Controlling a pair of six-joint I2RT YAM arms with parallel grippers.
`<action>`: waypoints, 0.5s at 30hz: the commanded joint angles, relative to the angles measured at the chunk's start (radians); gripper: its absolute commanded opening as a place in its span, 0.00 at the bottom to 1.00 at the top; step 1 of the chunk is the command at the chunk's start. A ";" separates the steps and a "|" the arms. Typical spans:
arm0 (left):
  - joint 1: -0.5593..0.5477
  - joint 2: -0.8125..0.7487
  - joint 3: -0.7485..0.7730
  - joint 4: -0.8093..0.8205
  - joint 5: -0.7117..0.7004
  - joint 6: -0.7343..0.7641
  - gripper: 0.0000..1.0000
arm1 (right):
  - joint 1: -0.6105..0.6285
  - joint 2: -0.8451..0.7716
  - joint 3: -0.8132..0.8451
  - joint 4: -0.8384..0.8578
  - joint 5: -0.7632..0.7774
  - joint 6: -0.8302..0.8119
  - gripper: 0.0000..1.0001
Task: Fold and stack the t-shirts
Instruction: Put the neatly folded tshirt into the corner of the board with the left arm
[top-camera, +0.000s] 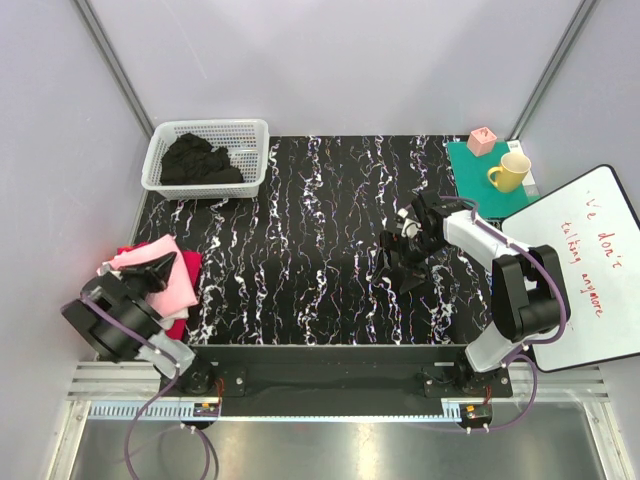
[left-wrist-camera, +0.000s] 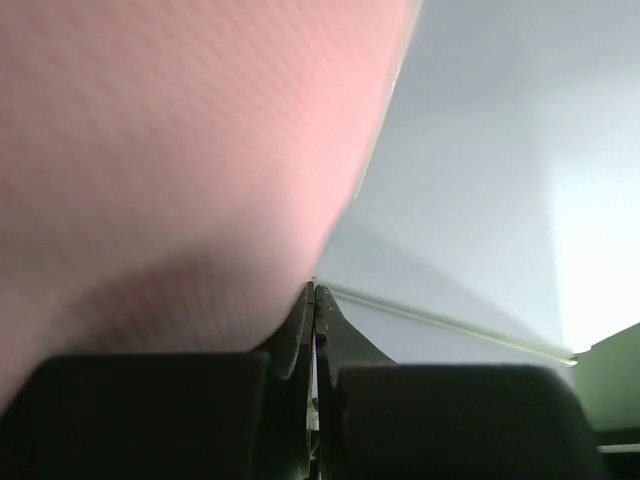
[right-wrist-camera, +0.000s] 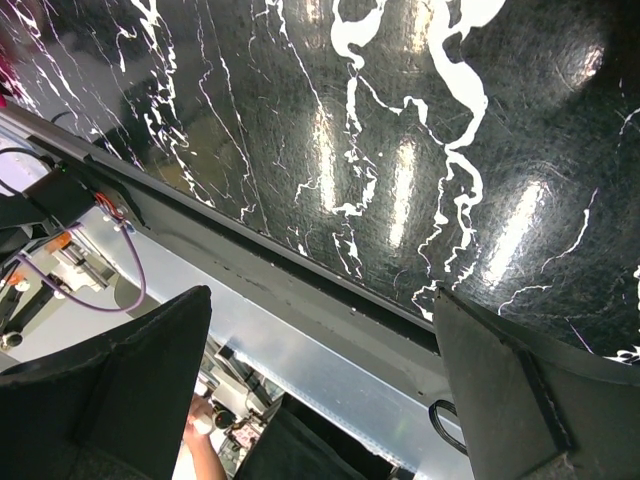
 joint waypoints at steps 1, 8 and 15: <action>0.043 0.222 -0.006 0.416 0.015 -0.158 0.00 | 0.002 0.005 0.033 -0.030 0.001 -0.019 1.00; 0.037 0.427 0.073 0.946 0.093 -0.461 0.00 | 0.003 0.016 0.024 -0.028 0.000 -0.021 1.00; -0.173 0.184 0.227 0.946 0.180 -0.470 0.11 | 0.003 0.053 0.041 -0.021 -0.008 -0.023 1.00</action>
